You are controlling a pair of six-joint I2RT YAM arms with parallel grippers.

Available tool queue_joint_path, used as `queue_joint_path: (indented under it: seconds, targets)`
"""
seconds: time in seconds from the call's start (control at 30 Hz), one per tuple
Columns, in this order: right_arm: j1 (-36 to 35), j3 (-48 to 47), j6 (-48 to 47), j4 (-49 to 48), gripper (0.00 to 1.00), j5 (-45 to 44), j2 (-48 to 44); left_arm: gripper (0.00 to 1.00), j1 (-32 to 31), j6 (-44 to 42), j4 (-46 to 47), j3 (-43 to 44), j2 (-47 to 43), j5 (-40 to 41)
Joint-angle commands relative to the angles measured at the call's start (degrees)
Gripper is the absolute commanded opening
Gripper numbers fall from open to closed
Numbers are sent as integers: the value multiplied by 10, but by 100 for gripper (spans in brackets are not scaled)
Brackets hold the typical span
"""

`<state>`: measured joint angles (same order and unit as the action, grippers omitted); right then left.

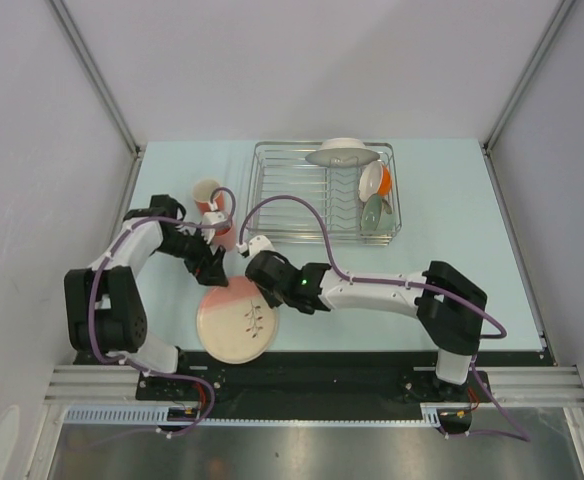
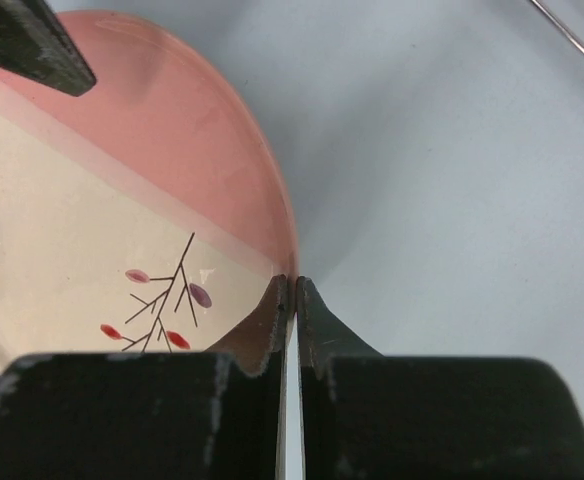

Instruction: Load the mixed dishes into the dish rack

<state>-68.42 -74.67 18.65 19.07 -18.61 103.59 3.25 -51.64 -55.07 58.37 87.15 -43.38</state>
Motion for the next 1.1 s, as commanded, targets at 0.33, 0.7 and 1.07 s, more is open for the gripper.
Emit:
queue_joint_path:
  seconds: [0.33, 0.7, 1.07]
  targets:
    - [-13, -100, -51, 3, 0, -36, -16, 90, 3, -164, -183, 92, 111, -111]
    - [-7, -156, -85, 3, 0, -50, 15, 59, 4, -260, -290, 109, 143, -130]
    - [37, -204, -104, -19, 0, -58, 47, 13, 4, -254, -289, 112, 138, -120]
